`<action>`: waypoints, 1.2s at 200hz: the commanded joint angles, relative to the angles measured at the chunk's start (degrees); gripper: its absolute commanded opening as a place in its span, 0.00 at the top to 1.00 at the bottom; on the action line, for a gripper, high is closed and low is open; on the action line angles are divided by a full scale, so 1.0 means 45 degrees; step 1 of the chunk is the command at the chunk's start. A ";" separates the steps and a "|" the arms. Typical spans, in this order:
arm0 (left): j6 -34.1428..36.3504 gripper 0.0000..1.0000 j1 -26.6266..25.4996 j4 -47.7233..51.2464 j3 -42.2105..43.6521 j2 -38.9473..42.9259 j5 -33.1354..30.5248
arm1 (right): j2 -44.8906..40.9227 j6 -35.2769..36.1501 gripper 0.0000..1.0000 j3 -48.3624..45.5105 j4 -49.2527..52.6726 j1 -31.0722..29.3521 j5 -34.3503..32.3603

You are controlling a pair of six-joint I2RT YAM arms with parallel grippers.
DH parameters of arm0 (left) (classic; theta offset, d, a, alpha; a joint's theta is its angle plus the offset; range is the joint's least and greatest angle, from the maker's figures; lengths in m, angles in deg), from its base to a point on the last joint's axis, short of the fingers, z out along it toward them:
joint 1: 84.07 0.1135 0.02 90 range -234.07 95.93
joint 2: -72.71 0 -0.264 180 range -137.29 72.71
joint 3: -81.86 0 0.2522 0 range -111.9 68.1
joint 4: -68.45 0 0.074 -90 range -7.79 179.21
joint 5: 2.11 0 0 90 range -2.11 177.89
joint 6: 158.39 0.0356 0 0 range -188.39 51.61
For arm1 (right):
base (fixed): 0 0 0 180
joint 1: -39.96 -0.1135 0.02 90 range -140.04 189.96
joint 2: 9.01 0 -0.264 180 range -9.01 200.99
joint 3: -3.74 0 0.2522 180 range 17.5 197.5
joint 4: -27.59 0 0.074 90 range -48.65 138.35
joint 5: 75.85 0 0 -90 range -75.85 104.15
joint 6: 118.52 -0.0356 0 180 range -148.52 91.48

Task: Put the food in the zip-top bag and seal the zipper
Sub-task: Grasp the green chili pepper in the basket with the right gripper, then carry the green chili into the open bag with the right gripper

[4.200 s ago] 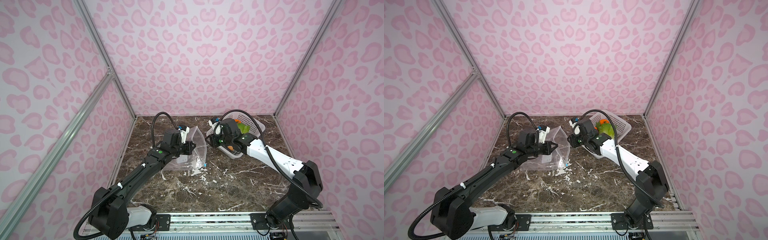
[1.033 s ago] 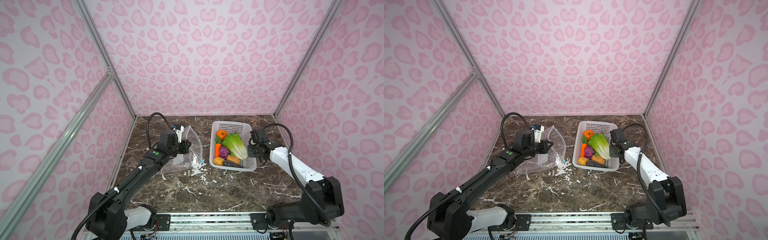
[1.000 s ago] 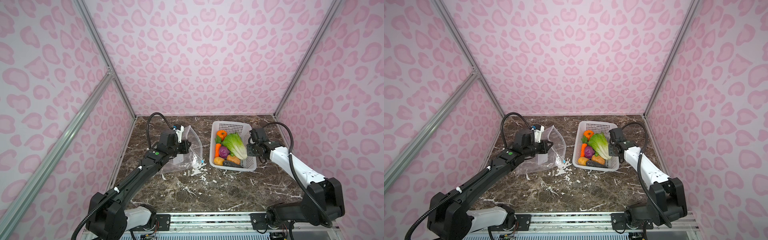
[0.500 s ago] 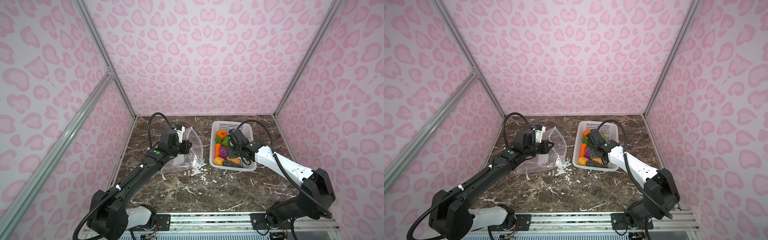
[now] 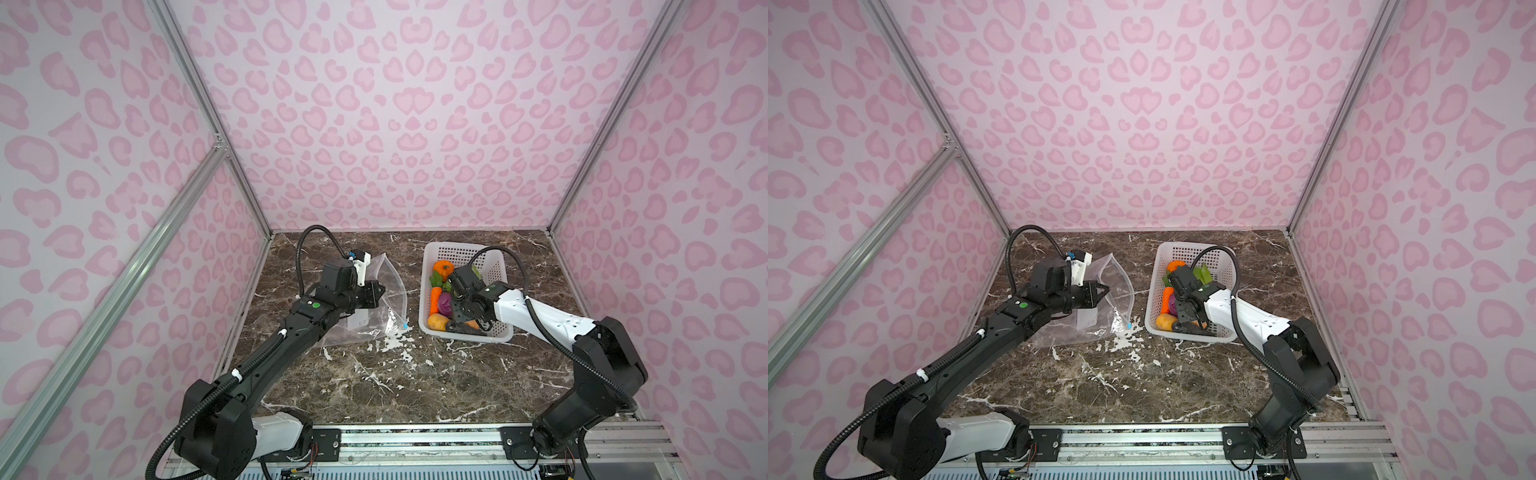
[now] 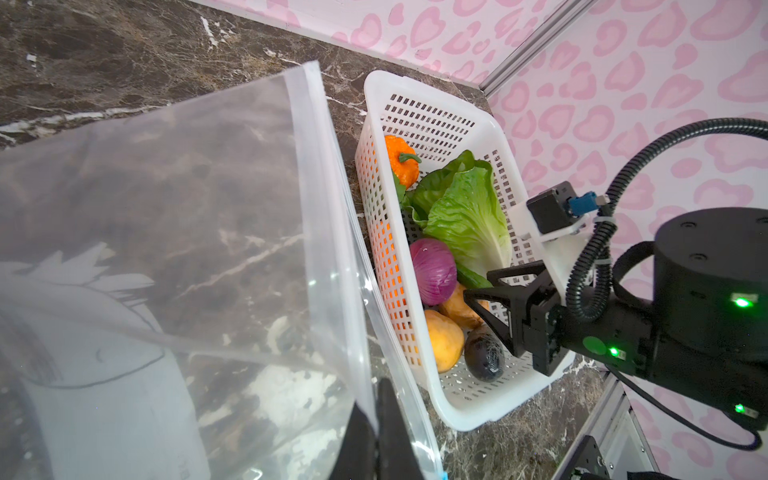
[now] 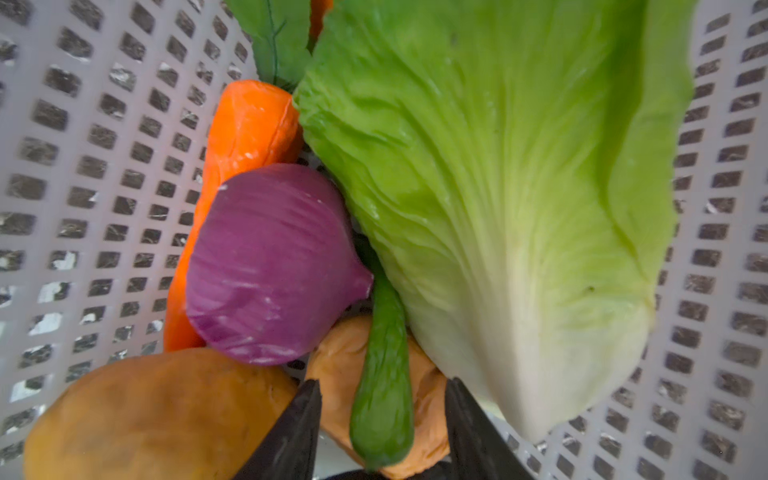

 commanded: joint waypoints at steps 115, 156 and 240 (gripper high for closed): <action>0.0045 0.98 0.0000 0.0016 -0.0201 0.0063 0.0049 | -0.0964 0.0232 0.89 -0.0033 0.0485 0.0581 -0.0138; 0.0024 0.98 0.0002 0.0005 -0.0198 0.0061 0.0068 | -0.2607 0.1170 0.89 0.0361 0.1817 0.0925 -0.0324; -0.0015 0.98 -0.0008 -0.0020 -0.0236 -0.0189 0.0238 | -0.3959 0.2061 0.91 0.1133 0.0629 0.0703 0.3524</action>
